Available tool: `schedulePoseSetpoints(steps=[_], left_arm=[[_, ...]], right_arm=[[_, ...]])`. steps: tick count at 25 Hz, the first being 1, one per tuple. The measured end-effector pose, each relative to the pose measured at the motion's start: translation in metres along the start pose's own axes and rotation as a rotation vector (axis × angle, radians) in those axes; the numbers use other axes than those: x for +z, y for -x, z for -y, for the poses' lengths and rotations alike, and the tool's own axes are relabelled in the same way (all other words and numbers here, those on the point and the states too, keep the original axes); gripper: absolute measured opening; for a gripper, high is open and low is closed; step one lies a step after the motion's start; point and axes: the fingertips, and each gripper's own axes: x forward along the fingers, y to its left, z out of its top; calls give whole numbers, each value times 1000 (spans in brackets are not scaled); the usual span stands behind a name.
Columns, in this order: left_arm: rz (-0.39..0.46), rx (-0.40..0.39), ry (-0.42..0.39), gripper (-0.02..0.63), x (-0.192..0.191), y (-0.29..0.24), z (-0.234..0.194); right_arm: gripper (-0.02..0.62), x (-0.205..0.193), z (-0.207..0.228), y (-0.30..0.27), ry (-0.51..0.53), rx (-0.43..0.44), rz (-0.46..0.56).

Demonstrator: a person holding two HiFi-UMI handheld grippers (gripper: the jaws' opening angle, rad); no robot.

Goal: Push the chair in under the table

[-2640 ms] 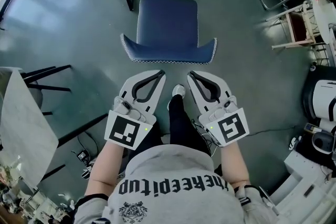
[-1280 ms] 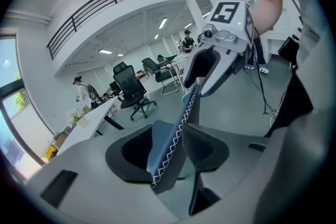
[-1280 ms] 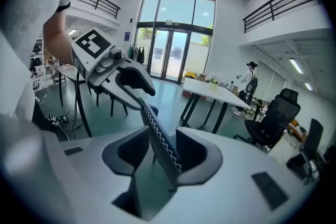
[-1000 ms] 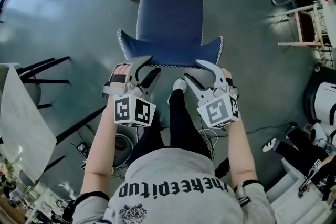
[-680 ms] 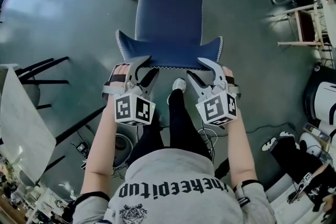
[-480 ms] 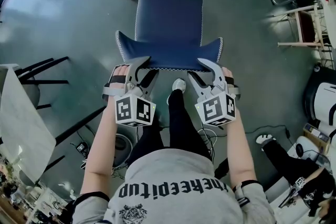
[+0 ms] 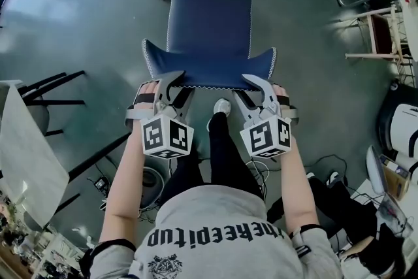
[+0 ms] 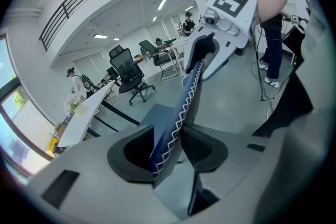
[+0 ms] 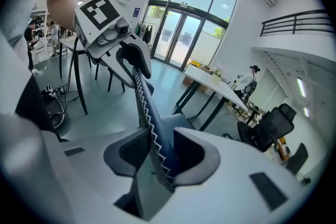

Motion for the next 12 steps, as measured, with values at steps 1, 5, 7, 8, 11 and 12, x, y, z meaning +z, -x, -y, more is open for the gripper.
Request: schedulePoseSetpoints(steps=[1,5,7,8,11,12], left_arm=[[-5,-2,7,170,0,0,-1],[-21,-5,28,169,-3,1,-7],[-19,-2,30,169,-3,0,-9],[-21,-1,30,167,-3,-1,-9],[-30,5,36,166,-2,-2,-9],[-32,5,40,167,-2,-1,-9]], right_arm=[[141,1,1,0,5,-3,4],[138,7,3,-3,29,-8,22],[137,8,4,-5,35,-5,26],[137,7,5,-5,36,-1,28],[137,7,6,-5,43,12,39],[135,7,6,-5,47,16,41]])
